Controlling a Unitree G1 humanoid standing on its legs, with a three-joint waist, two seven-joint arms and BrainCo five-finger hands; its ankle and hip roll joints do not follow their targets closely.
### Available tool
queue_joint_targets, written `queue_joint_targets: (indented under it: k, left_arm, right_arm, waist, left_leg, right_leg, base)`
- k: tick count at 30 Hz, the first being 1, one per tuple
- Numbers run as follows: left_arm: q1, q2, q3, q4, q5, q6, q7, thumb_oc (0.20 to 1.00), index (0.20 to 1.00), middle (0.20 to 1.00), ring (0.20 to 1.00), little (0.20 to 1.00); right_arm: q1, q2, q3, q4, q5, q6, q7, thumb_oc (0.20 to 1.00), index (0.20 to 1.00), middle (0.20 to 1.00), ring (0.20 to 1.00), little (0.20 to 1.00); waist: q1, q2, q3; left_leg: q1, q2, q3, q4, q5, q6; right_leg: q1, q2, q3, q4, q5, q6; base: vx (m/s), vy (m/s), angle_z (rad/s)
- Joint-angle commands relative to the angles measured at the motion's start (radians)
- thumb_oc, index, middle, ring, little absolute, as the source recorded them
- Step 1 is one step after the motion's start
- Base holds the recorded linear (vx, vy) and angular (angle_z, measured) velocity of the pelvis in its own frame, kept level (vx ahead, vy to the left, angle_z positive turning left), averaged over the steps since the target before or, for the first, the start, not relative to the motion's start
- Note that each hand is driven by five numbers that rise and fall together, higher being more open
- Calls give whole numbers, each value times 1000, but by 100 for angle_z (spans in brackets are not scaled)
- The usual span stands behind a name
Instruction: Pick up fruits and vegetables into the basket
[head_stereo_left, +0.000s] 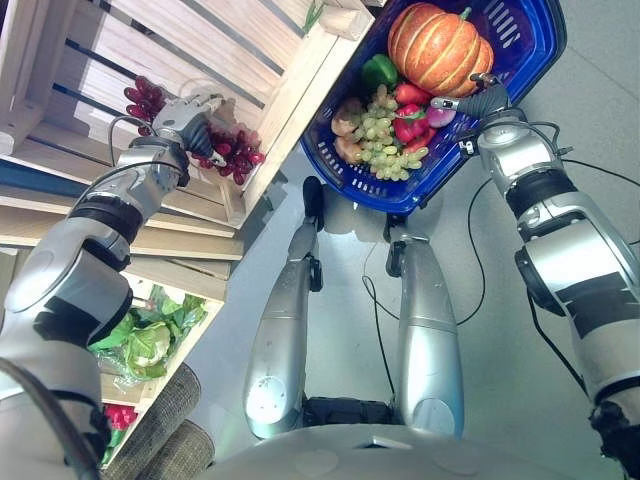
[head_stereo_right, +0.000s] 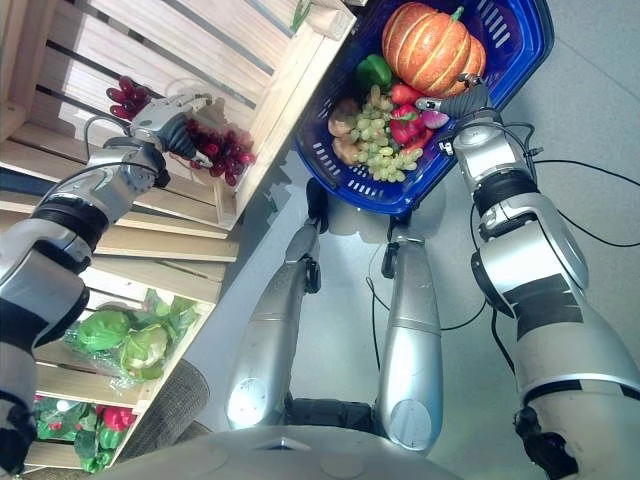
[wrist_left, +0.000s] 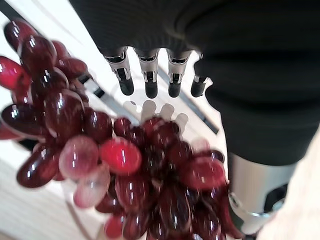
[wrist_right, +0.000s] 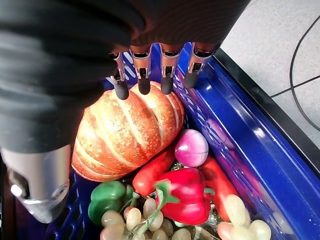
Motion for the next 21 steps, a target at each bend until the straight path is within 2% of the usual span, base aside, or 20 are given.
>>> queue_joint_targets:
  k: [1,8,10,12,21]
  left_arm:
    - [1,-13,15,73,76,25,-6,1000,1000,1000,1000,1000]
    - [14,-21,-17,101,198,47,24,1000,1000,1000,1000,1000]
    - [32,-19,-27,106,292,76,73,1000,1000,1000,1000,1000]
    - [47,-20,-25,111,356,118,126,1000,1000,1000,1000,1000]
    - [132,-11,21,109,510,245,307,1000,1000,1000,1000,1000]
  right_arm:
    - [-65,-63,69,27,-30,-11,-24,1000,1000,1000,1000,1000]
    - [-56,-61,62,-3,-12,-81,-109,1000,1000,1000,1000,1000]
    - [-39,-67,49,-41,5,-125,-157,1000,1000,1000,1000,1000]
    - [-23,-71,43,-86,10,-141,-191,1000,1000,1000,1000,1000]
    - [123,-119,-26,-310,27,-253,-369,1000,1000,1000,1000,1000]
  waist:
    - [-26,114,-44]
    - [-31,108,-44]
    - [-34,101,-44]
    - [-37,95,-44]
    - [-56,53,-44]
  left_leg:
    - [-14,-25,45,167,-155,-4]
    - [-17,-26,45,170,-157,-1]
    - [-19,-24,45,166,-156,-2]
    - [-24,-22,45,167,-158,-1]
    - [-56,-13,38,172,-168,2]
  right_leg:
    - [104,13,-15,-243,111,98]
    - [105,16,-14,-248,112,98]
    - [104,20,-14,-252,114,99]
    - [101,22,-13,-253,114,100]
    - [71,38,-9,-253,114,105]
  base:
    - [0,0,0]
    - [0,0,0]
    - [0,0,0]
    - [0,0,0]
    - [-3,-3,0]
